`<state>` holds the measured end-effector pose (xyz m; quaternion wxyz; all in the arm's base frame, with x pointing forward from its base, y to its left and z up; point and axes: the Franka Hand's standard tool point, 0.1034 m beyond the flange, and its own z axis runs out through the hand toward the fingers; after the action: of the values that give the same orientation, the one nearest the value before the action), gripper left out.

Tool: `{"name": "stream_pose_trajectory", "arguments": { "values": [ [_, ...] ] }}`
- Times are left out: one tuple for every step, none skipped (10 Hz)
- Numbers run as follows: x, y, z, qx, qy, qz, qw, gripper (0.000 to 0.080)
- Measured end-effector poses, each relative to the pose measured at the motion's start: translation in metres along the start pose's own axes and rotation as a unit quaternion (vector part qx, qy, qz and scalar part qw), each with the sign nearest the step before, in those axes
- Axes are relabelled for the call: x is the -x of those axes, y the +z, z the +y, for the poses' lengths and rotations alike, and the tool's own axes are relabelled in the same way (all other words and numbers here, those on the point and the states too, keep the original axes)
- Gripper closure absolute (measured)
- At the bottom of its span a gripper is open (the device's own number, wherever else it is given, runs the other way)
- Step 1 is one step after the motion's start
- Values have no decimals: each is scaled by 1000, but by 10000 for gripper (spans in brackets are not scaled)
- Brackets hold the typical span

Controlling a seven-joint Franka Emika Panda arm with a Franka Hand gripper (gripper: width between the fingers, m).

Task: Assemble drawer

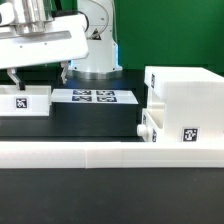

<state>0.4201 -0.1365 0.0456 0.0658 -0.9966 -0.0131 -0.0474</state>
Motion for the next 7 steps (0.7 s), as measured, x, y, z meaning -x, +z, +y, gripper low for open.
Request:
{"name": "stream_pose_trajectory", "arguments": {
  "values": [
    [8, 3, 0, 1, 0, -2, 1000, 150],
    [13, 7, 0, 3, -4, -3, 1000, 150],
    [18, 11, 0, 3, -4, -3, 1000, 150],
    [23, 17, -1, 5, -8, -1, 1000, 150],
    [30, 25, -3, 10, -10, 4, 1000, 150],
    [35, 32, -6, 14, -12, 7, 1000, 150],
    [38, 35, -7, 12, -17, 5, 1000, 150]
  ]
}}
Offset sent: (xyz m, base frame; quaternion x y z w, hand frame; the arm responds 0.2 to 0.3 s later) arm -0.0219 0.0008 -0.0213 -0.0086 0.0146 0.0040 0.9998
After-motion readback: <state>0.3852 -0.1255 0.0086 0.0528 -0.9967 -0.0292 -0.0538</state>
